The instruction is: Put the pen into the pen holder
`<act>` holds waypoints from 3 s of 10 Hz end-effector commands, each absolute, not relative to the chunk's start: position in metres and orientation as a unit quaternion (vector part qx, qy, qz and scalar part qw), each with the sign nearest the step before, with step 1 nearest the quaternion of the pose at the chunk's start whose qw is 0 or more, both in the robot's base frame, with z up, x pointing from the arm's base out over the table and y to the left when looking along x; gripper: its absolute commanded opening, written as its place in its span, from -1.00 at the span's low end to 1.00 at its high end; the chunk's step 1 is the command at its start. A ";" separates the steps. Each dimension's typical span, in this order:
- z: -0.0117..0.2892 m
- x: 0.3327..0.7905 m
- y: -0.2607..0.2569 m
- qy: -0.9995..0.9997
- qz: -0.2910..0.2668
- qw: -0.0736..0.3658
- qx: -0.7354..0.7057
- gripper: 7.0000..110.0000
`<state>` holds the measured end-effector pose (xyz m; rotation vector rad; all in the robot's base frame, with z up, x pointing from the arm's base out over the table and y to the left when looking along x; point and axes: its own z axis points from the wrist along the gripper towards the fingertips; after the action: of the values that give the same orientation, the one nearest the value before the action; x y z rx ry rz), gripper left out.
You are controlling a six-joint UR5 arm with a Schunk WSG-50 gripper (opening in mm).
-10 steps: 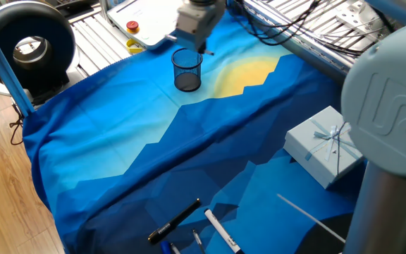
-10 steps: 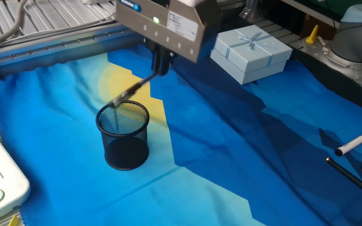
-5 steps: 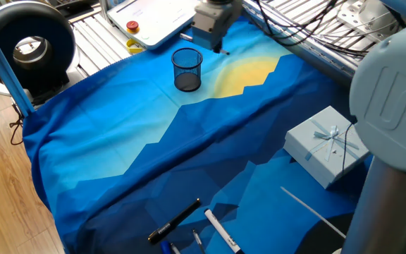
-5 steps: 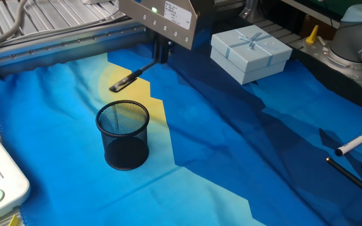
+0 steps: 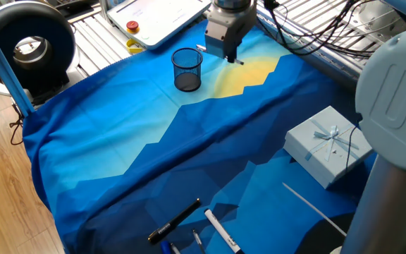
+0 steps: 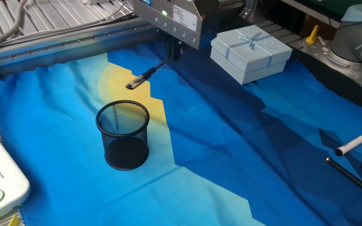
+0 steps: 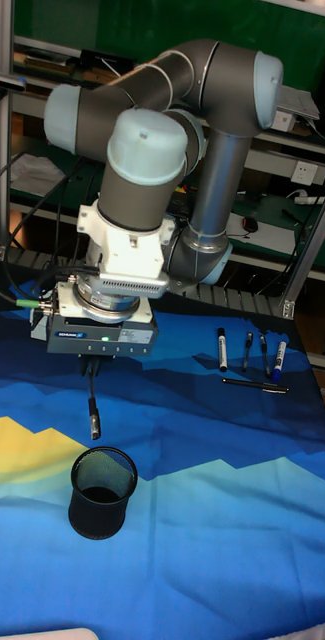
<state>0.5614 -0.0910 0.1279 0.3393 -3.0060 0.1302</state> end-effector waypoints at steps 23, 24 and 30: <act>0.146 0.584 -0.061 -0.973 0.085 0.203 0.065 -1.00; 0.142 0.591 -0.058 -0.975 0.084 0.194 0.069 -1.00; 0.114 0.616 -0.041 -0.978 0.070 0.172 0.097 -1.00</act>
<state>0.6102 -0.0456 0.1205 0.2522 -2.7743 0.2066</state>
